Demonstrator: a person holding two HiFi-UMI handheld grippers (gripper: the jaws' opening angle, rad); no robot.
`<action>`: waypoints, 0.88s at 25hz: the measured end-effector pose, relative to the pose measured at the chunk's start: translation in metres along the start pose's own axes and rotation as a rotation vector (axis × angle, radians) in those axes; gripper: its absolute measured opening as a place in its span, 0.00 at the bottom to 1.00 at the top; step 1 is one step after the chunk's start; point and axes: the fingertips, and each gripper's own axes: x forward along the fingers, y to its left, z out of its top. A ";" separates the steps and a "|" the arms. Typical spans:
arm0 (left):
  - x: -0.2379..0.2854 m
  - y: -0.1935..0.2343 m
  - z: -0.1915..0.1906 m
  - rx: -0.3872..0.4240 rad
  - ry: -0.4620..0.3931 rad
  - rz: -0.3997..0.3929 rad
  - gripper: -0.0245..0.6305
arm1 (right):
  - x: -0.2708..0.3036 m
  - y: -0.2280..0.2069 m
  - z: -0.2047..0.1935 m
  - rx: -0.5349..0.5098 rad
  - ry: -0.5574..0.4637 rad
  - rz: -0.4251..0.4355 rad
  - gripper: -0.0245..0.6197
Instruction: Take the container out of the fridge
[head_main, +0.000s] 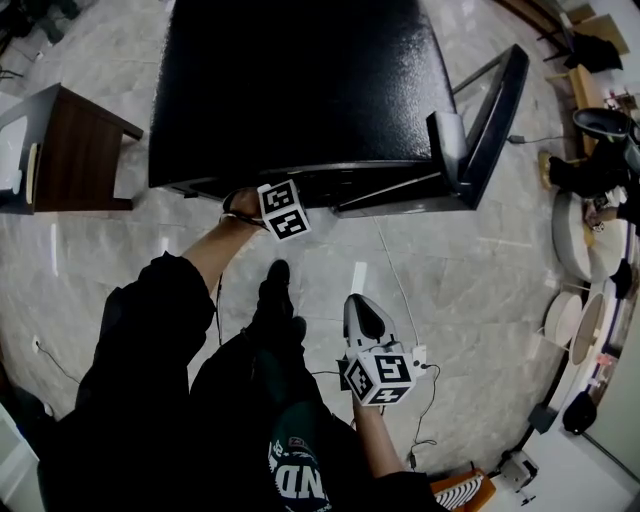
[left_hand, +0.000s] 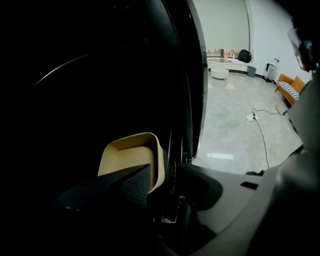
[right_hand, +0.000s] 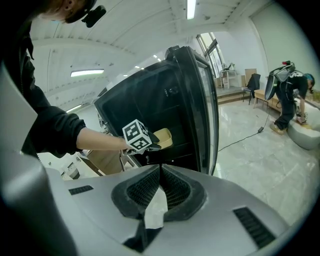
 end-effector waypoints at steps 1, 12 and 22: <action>0.003 0.001 0.000 0.007 0.003 -0.001 0.30 | 0.000 0.000 0.000 0.002 -0.001 -0.002 0.10; 0.026 0.002 -0.011 0.072 0.073 -0.012 0.18 | -0.009 -0.006 -0.010 0.026 0.010 -0.031 0.09; 0.024 -0.002 -0.005 0.091 0.080 -0.050 0.08 | -0.014 -0.014 -0.009 0.046 -0.008 -0.045 0.09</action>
